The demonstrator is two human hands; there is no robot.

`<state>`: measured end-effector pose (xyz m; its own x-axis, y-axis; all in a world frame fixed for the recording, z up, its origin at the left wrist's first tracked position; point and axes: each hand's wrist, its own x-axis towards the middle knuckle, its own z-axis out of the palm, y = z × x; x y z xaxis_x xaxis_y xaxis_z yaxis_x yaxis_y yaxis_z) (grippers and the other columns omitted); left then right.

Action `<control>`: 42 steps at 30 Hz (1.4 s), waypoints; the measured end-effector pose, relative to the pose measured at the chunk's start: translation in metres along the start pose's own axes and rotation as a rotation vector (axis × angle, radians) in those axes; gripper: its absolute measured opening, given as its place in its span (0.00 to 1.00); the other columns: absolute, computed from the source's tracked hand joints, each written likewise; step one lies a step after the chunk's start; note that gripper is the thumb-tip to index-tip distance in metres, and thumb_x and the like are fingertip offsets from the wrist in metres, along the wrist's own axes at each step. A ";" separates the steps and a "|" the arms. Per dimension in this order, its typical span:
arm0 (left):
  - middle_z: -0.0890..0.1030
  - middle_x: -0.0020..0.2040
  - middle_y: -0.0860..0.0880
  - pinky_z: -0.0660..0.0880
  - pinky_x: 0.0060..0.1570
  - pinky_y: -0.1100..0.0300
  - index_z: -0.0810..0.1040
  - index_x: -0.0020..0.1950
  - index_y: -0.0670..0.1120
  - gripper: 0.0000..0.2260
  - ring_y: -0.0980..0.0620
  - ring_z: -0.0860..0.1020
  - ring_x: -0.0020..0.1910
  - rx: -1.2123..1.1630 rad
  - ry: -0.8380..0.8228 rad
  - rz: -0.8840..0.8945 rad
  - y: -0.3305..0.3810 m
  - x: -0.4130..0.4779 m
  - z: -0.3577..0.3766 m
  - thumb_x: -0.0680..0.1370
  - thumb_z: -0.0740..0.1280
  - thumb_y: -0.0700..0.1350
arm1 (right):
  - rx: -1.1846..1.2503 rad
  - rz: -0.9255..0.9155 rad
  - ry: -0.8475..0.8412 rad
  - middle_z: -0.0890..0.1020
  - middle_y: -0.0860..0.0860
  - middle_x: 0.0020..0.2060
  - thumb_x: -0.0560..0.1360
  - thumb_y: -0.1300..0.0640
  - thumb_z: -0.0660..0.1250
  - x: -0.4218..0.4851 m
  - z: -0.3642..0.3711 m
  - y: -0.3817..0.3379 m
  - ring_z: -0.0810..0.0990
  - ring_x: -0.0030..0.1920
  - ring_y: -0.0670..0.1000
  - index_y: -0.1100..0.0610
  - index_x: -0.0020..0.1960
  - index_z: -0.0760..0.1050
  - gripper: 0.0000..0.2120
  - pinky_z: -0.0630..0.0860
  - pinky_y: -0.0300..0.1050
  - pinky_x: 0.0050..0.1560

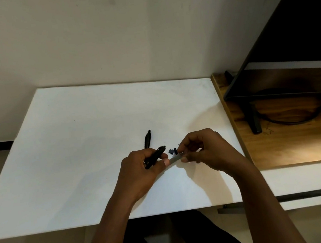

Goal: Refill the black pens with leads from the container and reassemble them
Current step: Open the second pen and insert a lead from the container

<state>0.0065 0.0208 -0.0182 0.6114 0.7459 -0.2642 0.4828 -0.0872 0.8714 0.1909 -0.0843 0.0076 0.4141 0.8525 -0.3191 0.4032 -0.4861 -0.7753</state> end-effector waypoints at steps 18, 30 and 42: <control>0.85 0.40 0.56 0.71 0.27 0.69 0.86 0.46 0.54 0.04 0.58 0.73 0.27 -0.353 0.352 0.085 0.011 0.002 -0.014 0.74 0.74 0.51 | 1.139 0.297 -0.026 0.86 0.65 0.46 0.72 0.76 0.69 0.013 0.047 -0.017 0.87 0.45 0.59 0.70 0.50 0.83 0.09 0.84 0.43 0.47; 0.87 0.42 0.52 0.67 0.29 0.59 0.85 0.43 0.50 0.06 0.53 0.71 0.22 -0.533 0.365 -0.089 0.005 0.005 -0.020 0.76 0.72 0.52 | 1.268 0.289 0.043 0.86 0.64 0.46 0.71 0.76 0.69 0.014 0.047 -0.023 0.87 0.47 0.60 0.71 0.50 0.83 0.09 0.84 0.42 0.46; 0.88 0.43 0.52 0.68 0.30 0.58 0.84 0.44 0.51 0.06 0.53 0.71 0.21 -0.530 0.375 -0.063 0.005 0.007 -0.020 0.76 0.72 0.52 | 1.231 0.310 0.071 0.87 0.62 0.43 0.72 0.74 0.70 0.015 0.050 -0.025 0.88 0.43 0.58 0.66 0.46 0.84 0.07 0.84 0.42 0.44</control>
<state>0.0009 0.0388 -0.0079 0.2852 0.9272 -0.2428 0.0773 0.2303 0.9701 0.1462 -0.0493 -0.0051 0.4125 0.7049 -0.5771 -0.7238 -0.1311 -0.6775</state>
